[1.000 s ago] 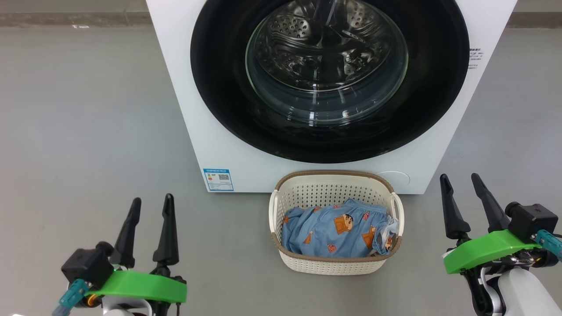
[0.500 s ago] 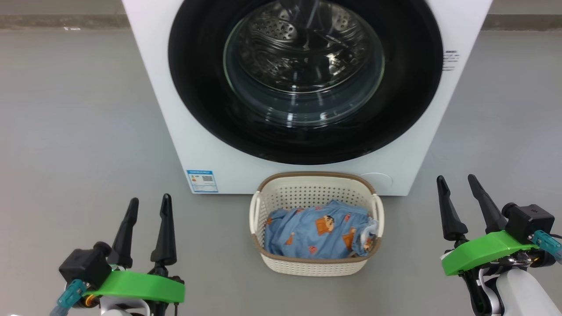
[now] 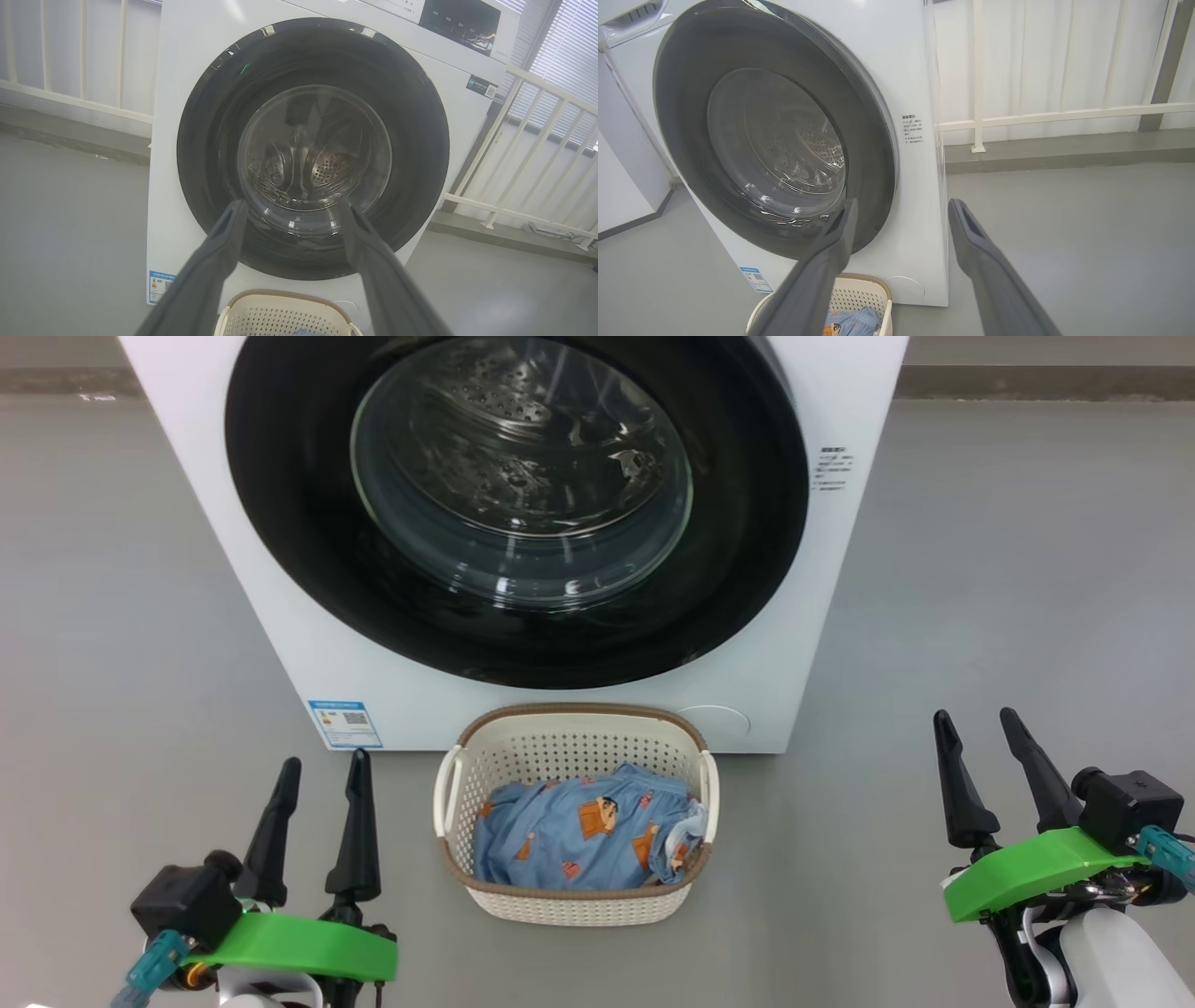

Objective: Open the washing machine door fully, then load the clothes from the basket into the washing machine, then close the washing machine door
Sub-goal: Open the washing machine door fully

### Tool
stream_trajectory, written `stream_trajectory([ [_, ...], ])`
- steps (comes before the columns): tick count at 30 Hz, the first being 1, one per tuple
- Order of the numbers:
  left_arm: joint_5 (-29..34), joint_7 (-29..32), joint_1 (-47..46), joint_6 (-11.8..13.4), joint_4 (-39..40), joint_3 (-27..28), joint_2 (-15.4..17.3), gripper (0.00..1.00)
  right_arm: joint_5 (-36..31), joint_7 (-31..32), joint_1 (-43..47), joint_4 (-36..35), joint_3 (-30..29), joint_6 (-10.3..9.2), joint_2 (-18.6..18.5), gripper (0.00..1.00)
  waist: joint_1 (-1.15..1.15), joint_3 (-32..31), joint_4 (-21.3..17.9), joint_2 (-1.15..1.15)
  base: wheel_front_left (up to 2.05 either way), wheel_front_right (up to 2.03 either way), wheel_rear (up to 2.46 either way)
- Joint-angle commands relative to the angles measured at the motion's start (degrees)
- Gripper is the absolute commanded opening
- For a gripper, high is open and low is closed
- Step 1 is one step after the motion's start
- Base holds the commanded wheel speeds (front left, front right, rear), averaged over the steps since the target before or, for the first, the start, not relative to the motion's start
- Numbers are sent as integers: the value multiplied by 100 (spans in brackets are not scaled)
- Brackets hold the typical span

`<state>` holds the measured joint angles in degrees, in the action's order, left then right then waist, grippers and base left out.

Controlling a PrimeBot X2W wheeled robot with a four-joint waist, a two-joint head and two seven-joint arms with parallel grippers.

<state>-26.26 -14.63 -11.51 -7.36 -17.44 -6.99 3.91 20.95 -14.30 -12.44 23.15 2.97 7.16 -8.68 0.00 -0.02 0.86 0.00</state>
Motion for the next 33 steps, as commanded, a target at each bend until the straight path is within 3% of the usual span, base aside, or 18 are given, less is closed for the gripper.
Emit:
stream_trajectory([
  [1,-55,-37,-173,-13,119,167,107,100,-64,-70,-159,-143,84,33,-11,100,0,3,1,0,57,57,-114],
  [33,-63,-37,-193,-13,146,191,109,100,44,-70,-229,-52,60,33,-36,100,0,88,0,0,5,5,-11],
])
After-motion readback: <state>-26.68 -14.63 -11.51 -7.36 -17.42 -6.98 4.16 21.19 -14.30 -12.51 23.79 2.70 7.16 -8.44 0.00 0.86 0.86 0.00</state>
